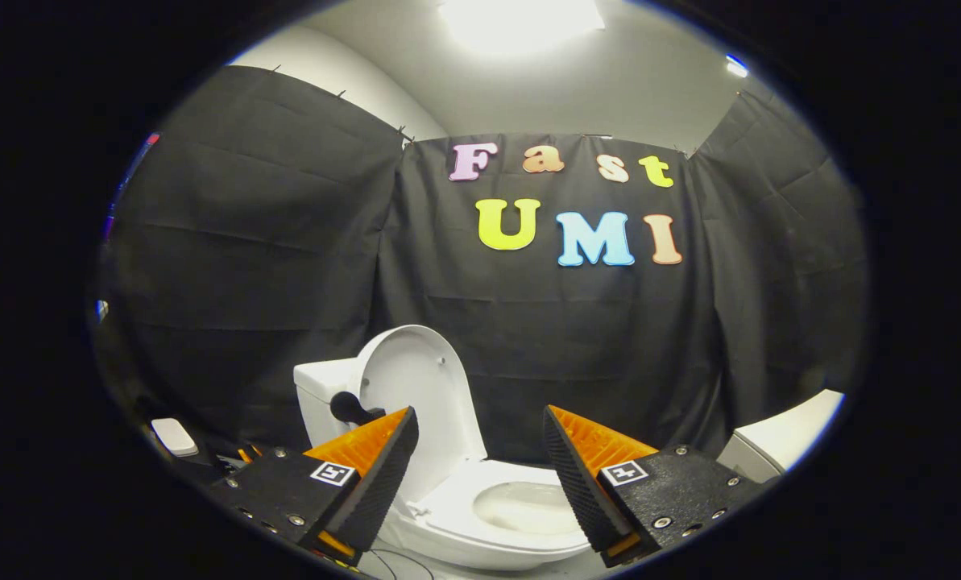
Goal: Open the toilet lid.
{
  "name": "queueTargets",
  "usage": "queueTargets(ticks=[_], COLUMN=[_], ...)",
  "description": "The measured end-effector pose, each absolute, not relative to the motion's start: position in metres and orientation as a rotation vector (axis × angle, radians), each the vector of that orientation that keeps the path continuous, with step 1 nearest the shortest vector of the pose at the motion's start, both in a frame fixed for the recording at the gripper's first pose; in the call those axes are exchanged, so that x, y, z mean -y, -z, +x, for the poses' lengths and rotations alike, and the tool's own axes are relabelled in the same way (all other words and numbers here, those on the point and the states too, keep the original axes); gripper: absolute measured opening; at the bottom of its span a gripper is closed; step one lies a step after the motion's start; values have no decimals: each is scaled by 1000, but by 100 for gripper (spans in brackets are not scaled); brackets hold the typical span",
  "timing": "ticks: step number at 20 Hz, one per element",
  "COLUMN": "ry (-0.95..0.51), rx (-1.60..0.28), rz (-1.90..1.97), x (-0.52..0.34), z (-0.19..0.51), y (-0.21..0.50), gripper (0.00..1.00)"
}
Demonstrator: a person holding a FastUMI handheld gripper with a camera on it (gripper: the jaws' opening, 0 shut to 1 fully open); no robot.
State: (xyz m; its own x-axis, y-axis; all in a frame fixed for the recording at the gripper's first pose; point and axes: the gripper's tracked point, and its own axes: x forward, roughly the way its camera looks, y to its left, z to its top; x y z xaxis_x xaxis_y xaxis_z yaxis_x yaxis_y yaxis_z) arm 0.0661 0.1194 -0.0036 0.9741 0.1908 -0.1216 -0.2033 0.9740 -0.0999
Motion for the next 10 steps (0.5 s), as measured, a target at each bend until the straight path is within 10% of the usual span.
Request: queueTargets(ticks=[10], ry=[-131], rx=[-81], rz=[-14], x=[-60], z=[26], y=[3], gripper=[95])
